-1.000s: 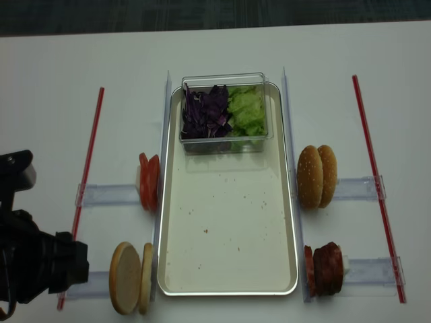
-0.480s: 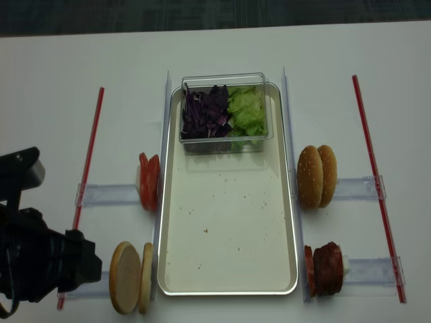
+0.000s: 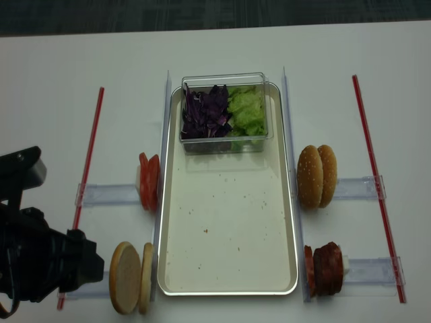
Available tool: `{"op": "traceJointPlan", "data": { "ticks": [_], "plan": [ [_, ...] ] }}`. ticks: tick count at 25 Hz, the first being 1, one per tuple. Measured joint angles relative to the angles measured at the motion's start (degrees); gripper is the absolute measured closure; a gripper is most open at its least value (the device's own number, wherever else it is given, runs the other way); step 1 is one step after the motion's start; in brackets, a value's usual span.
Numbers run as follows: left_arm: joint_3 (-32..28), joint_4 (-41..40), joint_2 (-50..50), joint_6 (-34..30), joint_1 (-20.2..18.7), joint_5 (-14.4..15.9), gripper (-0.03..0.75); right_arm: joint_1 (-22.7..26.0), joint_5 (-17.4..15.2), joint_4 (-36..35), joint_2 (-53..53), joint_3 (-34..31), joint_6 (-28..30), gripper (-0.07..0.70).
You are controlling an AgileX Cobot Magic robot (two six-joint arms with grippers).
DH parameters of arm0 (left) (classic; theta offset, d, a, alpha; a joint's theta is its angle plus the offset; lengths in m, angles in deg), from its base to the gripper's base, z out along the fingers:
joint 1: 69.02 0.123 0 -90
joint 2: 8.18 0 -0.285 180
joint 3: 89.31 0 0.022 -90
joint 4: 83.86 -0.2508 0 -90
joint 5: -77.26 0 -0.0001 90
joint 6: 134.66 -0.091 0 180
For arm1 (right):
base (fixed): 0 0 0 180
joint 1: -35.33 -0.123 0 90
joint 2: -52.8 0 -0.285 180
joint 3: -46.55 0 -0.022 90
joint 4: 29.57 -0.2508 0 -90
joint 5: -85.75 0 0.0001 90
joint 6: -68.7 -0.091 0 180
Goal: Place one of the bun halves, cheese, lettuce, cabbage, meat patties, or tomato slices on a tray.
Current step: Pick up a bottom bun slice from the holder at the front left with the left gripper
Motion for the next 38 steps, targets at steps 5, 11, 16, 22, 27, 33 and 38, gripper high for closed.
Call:
{"op": "traceJointPlan", "data": {
  "ticks": [5,11,16,22,27,33,38],
  "plan": [
    [0.0,0.4,0.0,-0.4,0.0,0.0,0.277,0.0,0.0,0.0,0.0,0.0,0.0,0.083],
    [0.1,3.1,0.0,-1.5,-2.3,-0.2,0.277,0.0,0.0,0.0,0.0,0.0,0.0,0.083],
    [0.1,0.2,1.2,5.3,-12.0,-2.8,0.277,0.0,0.0,0.0,0.0,0.0,0.0,0.083],
    [0.1,-5.0,7.5,16.5,-25.3,-8.0,0.277,0.0,0.0,0.0,0.0,0.0,0.0,0.083],
    [1.0,-9.5,14.0,24.8,-34.2,-12.0,0.277,0.0,0.0,0.0,0.0,0.0,0.0,0.083],
    [5.6,-16.9,17.5,33.9,-39.0,-14.9,0.337,0.0,0.0,0.0,0.0,0.0,0.0,0.083],
    [6.1,-19.6,21.3,37.3,-41.2,-16.9,0.349,0.0,0.0,0.0,0.0,0.0,0.0,0.083]
  ]
}}
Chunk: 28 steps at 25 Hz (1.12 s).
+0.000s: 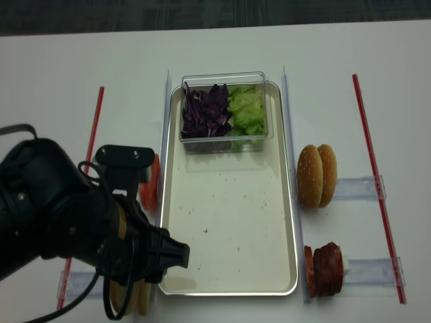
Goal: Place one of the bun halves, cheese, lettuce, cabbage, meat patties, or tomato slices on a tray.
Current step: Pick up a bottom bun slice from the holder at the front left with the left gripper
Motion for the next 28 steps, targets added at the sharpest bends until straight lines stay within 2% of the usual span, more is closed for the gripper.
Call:
{"op": "traceJointPlan", "data": {
  "ticks": [8,14,21,28],
  "plan": [
    [0.0,-1.9,6.7,4.2,0.0,-0.5,0.367,0.0,0.0,0.0,0.0,0.0,0.0,0.083],
    [0.0,-3.8,7.8,7.3,0.0,-0.9,0.372,0.0,0.0,0.0,0.0,0.0,0.0,0.083],
    [0.0,-4.5,7.8,7.5,0.0,-1.1,0.493,0.0,0.0,0.0,0.0,0.0,0.0,0.083],
    [0.0,-4.7,7.8,8.1,0.0,-0.8,0.524,0.0,0.0,0.0,0.0,0.0,0.0,0.083]
  ]
}}
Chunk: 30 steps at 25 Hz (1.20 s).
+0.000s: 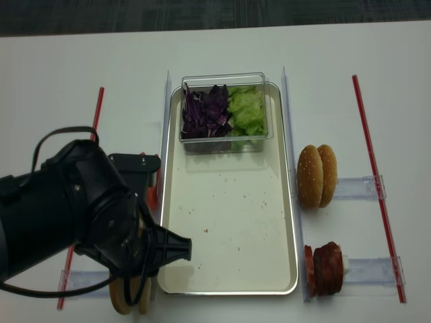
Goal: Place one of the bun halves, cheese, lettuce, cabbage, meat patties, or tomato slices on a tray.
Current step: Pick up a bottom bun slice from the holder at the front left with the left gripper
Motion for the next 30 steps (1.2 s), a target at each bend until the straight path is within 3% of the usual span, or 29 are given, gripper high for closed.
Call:
{"op": "traceJointPlan", "data": {
  "ticks": [8,14,21,30],
  "plan": [
    [0.0,-0.9,0.0,0.7,0.0,1.4,0.531,0.0,0.0,0.0,0.0,0.0,0.0,0.083],
    [0.0,-1.1,0.0,0.5,0.0,1.4,0.637,0.0,0.0,0.0,0.0,0.0,0.0,0.083],
    [0.3,-1.2,0.0,-1.2,0.0,1.4,0.664,0.0,0.0,0.0,0.0,0.0,0.0,0.083],
    [4.9,-1.1,0.1,-3.5,0.0,6.1,0.669,0.0,0.0,0.0,0.0,0.0,0.0,0.083]
  ]
}}
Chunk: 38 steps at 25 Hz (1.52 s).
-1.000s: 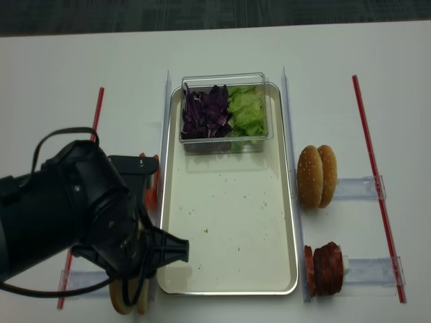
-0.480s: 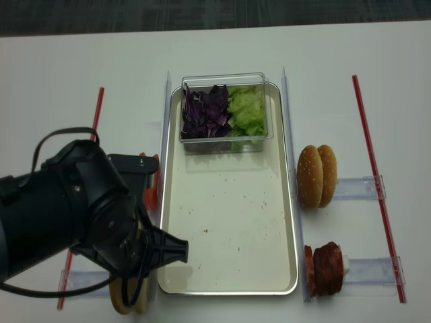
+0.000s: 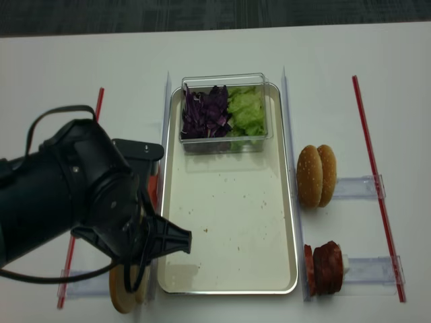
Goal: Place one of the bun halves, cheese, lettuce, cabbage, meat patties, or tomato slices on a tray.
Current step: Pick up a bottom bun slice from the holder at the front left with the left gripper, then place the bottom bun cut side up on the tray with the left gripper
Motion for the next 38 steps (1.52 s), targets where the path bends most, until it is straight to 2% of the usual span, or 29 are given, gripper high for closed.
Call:
{"op": "traceJointPlan", "data": {
  "ticks": [6,12,22,28,33,38],
  "plan": [
    [1.1,-0.5,0.0,-1.1,0.0,2.9,0.671,0.0,0.0,0.0,0.0,0.0,0.0,0.083],
    [1.3,-0.5,0.0,-1.1,0.0,3.7,0.671,0.0,0.0,0.0,0.0,0.0,0.0,0.083],
    [6.5,-0.7,0.0,-1.7,0.0,4.1,0.672,0.0,0.0,0.0,0.0,0.0,0.0,0.083],
    [6.7,-0.9,0.0,-2.1,0.0,1.8,0.673,0.0,0.0,0.0,0.0,0.0,0.0,0.083],
    [6.7,0.7,0.0,-3.4,0.1,-1.6,0.673,0.0,0.0,0.0,0.0,0.0,0.0,0.083],
    [6.7,8.0,0.0,-9.9,5.0,-4.3,0.673,0.0,0.0,0.0,0.0,0.0,0.0,0.083]
  ]
}}
